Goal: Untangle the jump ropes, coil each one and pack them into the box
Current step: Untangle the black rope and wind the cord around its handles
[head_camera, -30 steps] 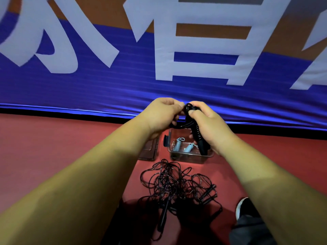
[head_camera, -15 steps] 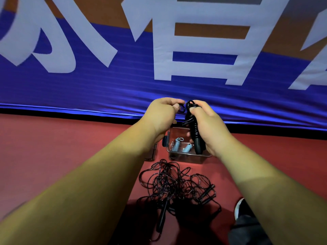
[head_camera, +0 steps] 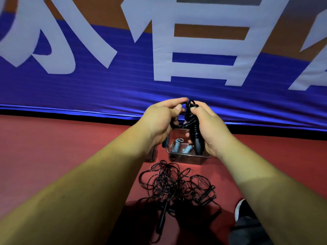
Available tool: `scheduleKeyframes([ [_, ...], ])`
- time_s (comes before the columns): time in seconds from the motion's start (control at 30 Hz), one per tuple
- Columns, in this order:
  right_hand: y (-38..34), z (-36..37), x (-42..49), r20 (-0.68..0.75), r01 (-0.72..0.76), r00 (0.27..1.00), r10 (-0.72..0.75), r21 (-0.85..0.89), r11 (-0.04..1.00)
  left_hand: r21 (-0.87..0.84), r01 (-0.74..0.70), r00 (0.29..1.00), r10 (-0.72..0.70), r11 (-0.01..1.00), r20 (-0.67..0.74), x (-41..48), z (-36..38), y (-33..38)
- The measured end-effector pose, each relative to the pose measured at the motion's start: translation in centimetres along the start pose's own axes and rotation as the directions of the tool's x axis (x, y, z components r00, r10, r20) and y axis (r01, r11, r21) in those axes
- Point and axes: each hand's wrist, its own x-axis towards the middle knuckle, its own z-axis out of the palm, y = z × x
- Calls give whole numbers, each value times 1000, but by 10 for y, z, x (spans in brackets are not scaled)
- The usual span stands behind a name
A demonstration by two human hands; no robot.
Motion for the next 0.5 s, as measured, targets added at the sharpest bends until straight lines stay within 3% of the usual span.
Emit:
scheduleKeyframes([
  [0.3, 1, 0, 0, 67, -11, 998, 13, -26, 1000, 107, -15, 990, 30, 994, -140, -7, 0, 1],
  [0.5, 4, -3, 0, 109, -9, 994, 19, -90, 996, 180, -71, 987, 96, 981, -131, -8, -7, -3],
])
